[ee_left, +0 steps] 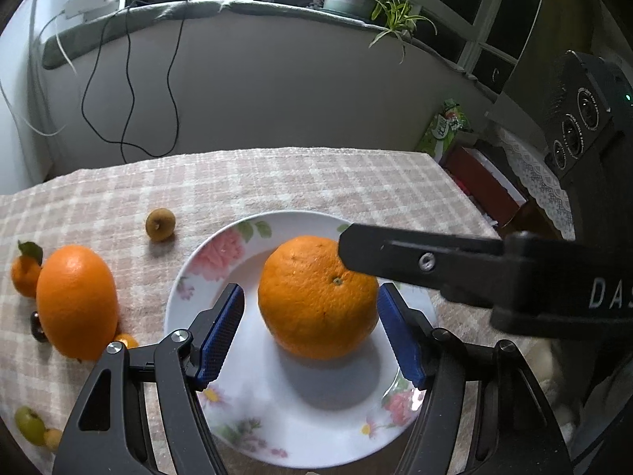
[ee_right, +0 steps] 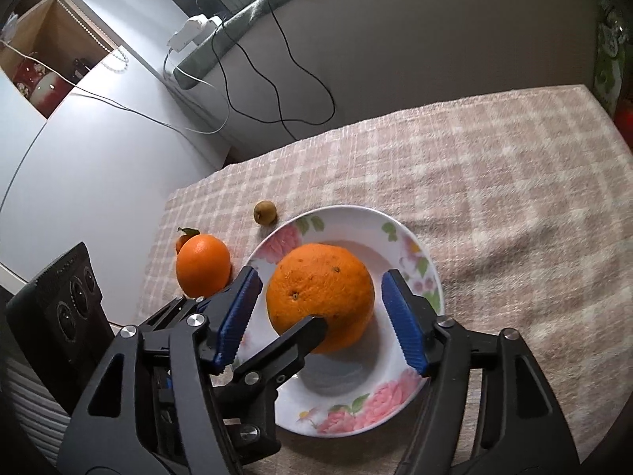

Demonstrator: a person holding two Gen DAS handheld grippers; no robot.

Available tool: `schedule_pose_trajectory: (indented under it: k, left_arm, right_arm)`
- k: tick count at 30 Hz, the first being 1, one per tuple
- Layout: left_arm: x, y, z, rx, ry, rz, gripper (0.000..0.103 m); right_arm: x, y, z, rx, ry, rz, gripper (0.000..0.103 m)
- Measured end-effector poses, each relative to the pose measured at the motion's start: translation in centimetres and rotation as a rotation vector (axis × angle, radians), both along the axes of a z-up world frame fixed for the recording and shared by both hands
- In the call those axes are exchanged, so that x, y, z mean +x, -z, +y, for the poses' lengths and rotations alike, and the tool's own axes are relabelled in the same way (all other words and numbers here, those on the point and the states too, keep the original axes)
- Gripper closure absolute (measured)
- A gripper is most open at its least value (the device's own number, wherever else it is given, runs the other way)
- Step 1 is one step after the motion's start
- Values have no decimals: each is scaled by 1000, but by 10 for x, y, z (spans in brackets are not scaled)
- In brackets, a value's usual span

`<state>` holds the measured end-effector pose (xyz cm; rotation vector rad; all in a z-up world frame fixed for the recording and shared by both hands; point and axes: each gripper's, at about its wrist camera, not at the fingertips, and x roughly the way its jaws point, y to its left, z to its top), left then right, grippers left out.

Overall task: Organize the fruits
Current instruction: 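Lift the large orange with the right gripper and carry it over the plate, then lower the orange onto the plate and open the right gripper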

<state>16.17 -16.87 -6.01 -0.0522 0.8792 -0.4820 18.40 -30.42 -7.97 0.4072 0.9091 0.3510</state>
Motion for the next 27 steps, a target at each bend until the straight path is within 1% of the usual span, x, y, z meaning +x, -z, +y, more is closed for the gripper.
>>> schedule_pose_trajectory:
  k: [8, 13, 17, 19, 21, 26, 27]
  left_arm:
    - [-8, -6, 7, 1, -6, -16, 34]
    - [-17, -11, 16, -2, -17, -35, 34]
    - [-23, -14, 25, -4, -28, -49, 34]
    - [-27, -15, 31, -8, -35, -54, 34]
    - [-31, -16, 37, -11, -42, -59, 34]
    - [-43, -18, 58, -13, -68, -79, 34]
    - [-45, -18, 63, -13, -75, -82, 34]
  right_arm:
    - [-10, -5, 3, -59, 13, -39, 34]
    - [-16, -9, 2, -59, 37, -75, 30]
    - [-25, -15, 4, -84, 52, -142, 29]
    - [-31, -19, 6, -95, 52, -184, 22]
    - [-35, -22, 10, -110, 44, -212, 19]
    - [-49, -32, 29, -198, -13, -274, 18]
    - [-51, -33, 33, -213, -28, -281, 15]
